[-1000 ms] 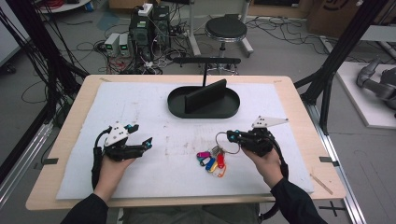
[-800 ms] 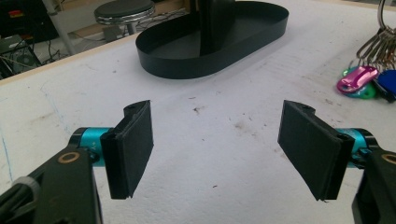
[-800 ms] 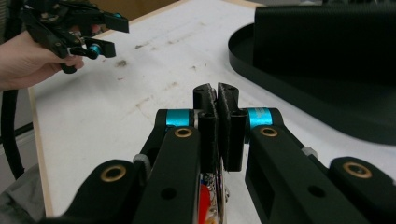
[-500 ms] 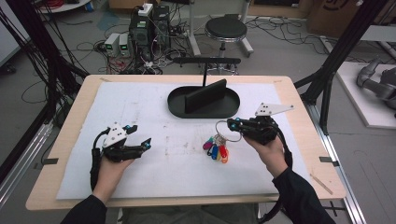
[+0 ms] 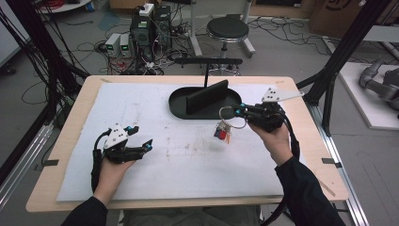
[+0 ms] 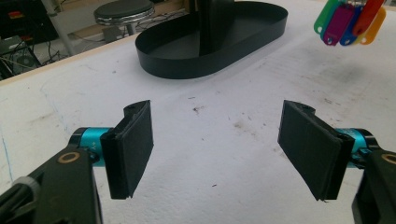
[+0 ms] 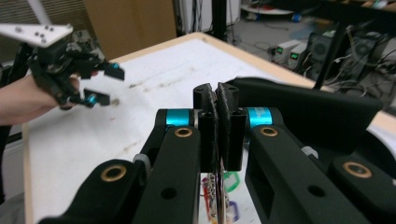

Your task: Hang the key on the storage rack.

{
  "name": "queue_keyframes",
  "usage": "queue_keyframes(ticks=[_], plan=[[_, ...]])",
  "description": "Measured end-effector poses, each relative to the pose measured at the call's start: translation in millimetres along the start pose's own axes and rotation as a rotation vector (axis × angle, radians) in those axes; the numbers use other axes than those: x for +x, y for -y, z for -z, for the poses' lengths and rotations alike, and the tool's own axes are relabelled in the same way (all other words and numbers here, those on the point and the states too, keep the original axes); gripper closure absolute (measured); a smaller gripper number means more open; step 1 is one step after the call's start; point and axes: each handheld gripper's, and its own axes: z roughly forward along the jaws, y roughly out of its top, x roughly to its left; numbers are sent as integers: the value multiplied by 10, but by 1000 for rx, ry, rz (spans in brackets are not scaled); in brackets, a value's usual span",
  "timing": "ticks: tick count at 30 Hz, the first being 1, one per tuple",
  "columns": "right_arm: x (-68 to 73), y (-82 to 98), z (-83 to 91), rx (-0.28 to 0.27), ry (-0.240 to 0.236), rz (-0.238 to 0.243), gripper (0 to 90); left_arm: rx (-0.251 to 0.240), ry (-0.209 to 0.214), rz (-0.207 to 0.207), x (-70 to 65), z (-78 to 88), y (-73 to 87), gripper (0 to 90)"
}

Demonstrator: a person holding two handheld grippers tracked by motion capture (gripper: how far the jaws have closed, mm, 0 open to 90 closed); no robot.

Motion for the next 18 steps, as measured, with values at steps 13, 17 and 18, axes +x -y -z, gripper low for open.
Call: queue_keyframes(ticks=[13,17,18], plan=[[-196,-257,32,-48,61,17,879,4,-1,0,10,-5,11,266],[-262,-301,36,-57,78,20,879,4,1,-2,13,-5,12,266],[-277,-310,36,-60,83,22,879,4,0,-1,12,-5,12,266]])
